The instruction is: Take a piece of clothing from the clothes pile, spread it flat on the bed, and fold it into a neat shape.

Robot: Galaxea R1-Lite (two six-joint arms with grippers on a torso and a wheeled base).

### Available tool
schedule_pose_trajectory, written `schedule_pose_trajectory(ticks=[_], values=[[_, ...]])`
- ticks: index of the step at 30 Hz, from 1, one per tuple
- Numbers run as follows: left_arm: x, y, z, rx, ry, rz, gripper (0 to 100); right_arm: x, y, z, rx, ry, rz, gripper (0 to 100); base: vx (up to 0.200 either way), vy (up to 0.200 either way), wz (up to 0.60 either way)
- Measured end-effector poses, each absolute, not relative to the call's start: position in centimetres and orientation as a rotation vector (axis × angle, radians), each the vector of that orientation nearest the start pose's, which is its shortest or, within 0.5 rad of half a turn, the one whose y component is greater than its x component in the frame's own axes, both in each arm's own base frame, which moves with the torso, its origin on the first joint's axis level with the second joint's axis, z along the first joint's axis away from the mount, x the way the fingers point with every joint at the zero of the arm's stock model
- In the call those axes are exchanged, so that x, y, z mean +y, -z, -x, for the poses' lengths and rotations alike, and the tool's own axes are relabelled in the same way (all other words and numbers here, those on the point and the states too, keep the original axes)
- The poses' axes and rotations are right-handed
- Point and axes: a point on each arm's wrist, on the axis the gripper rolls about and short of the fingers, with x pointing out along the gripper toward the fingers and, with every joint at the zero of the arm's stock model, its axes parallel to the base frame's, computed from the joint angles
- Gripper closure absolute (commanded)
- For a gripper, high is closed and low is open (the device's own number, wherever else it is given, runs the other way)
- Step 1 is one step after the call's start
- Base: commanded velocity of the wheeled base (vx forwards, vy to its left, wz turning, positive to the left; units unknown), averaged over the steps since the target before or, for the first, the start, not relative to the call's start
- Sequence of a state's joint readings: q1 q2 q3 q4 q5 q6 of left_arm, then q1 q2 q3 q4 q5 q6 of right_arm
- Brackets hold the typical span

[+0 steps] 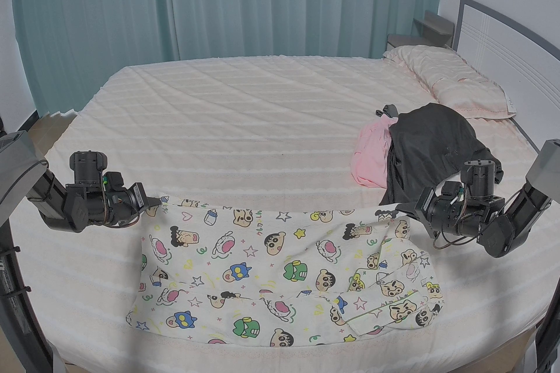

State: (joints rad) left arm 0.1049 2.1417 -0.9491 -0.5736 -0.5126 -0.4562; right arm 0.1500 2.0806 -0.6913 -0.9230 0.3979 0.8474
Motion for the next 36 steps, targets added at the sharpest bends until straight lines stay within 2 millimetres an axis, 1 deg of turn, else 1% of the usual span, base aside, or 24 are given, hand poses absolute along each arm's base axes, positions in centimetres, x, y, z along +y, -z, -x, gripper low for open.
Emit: schedule_pose_trajectory(ticks=[3,7,15,24,27,31,32,36], values=[[3.0,-5.7,-37.1,0.693,0.249,0.627,100,5.9,-5.7,-33.1,0.684,-0.303,-0.869,100,0.0,0.0,0.0],[3.0,-5.9,-36.1,0.706,0.246,0.632,100,5.7,-5.6,-32.1,0.706,-0.294,-0.867,100,0.0,0.0,0.0],[3.0,-5.7,-33.6,0.741,0.253,0.595,100,5.7,-4.4,-29.7,0.773,-0.283,-0.825,100,0.0,0.0,0.0],[3.0,-2.8,-30.6,0.864,0.24,0.576,100,5.7,-2.6,-27.0,0.868,-0.237,-0.785,100,0.0,0.0,0.0],[2.9,-2.1,-30.1,0.883,0.24,0.568,100,5.8,-2.1,-26.6,0.882,-0.202,-0.764,100,0.0,0.0,0.0],[2.9,-1.3,-29.5,0.883,0.241,0.561,100,5.9,-1.4,-26.5,0.882,-0.164,-0.738,100,0.0,0.0,0.0],[2.8,-1.2,-29.3,0.883,0.24,0.561,0,5.9,-1.2,-26.6,0.88,-0.162,-0.735,0,0.0,0.0,0.0],[2.7,-0.4,-28.0,0.903,0.231,0.568,0,5.9,-0.6,-26.4,0.88,-0.15,-0.728,0,0.0,0.0,0.0]])
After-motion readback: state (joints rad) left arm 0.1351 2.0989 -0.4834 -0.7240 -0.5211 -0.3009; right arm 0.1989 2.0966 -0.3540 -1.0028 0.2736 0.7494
